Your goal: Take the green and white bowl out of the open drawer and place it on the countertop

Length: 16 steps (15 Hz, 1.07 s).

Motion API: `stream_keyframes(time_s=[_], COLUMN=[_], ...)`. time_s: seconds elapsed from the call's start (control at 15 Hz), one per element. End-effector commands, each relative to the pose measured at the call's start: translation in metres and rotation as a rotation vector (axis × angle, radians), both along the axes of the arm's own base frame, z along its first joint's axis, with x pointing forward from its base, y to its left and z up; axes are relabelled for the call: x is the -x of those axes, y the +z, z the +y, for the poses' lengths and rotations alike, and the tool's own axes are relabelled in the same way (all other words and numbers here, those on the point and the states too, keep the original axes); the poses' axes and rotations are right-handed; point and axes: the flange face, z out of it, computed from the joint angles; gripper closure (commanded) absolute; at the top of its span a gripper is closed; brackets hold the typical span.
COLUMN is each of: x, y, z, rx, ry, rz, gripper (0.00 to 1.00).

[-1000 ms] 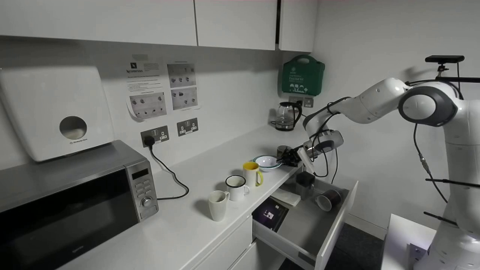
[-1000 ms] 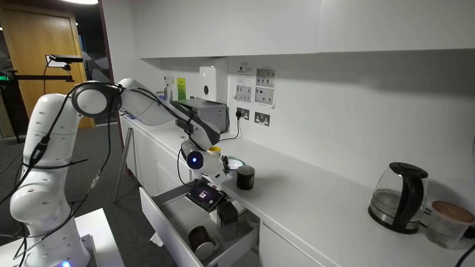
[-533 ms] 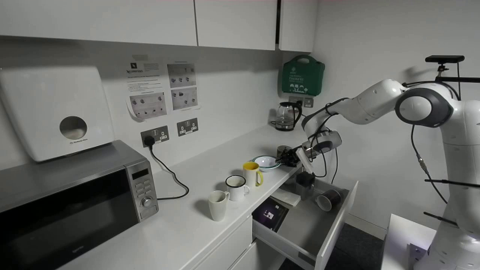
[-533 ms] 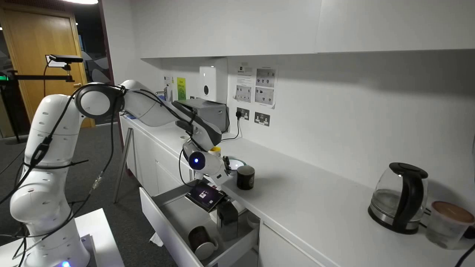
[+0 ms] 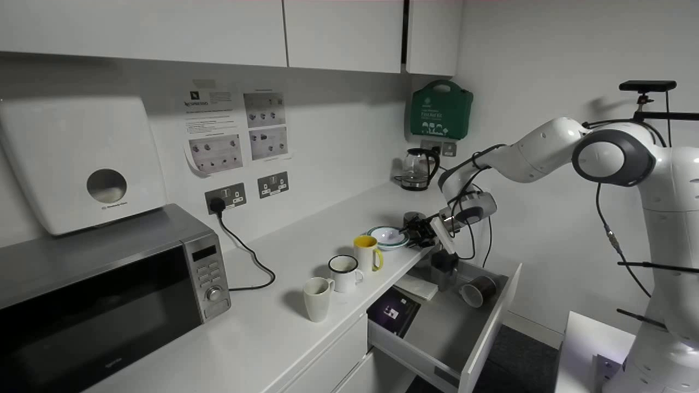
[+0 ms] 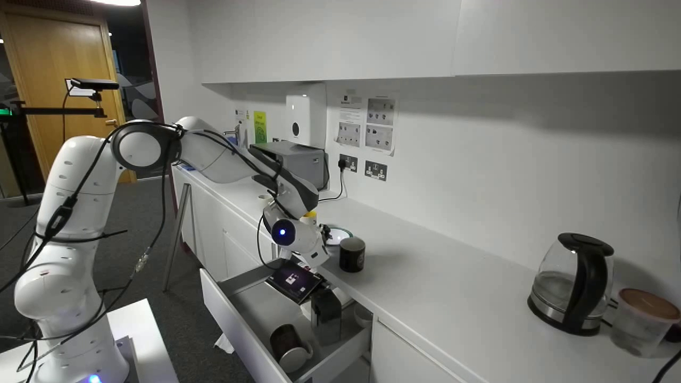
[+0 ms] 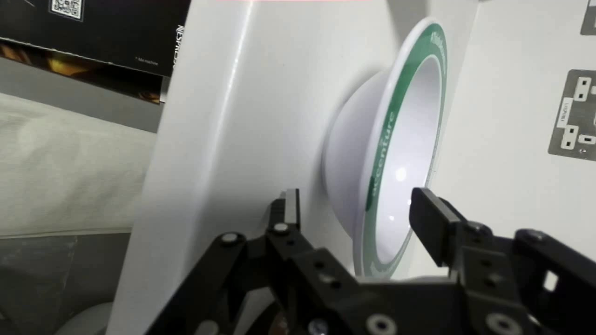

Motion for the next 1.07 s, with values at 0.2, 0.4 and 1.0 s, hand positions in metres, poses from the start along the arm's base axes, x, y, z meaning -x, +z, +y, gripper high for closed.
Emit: stream_keyframes(time_s=[0.2, 0.4, 1.0], x=[-0.004, -0.003, 0.032], y=[0.006, 0.007, 0.019], z=[-0.005, -0.003, -0.001], rx=[-0.016, -0.015, 0.018], ry=[-0.02, -0.02, -0.015], rz=[-0.003, -0.003, -0.003], gripper=[0.0, 0.0, 0.0])
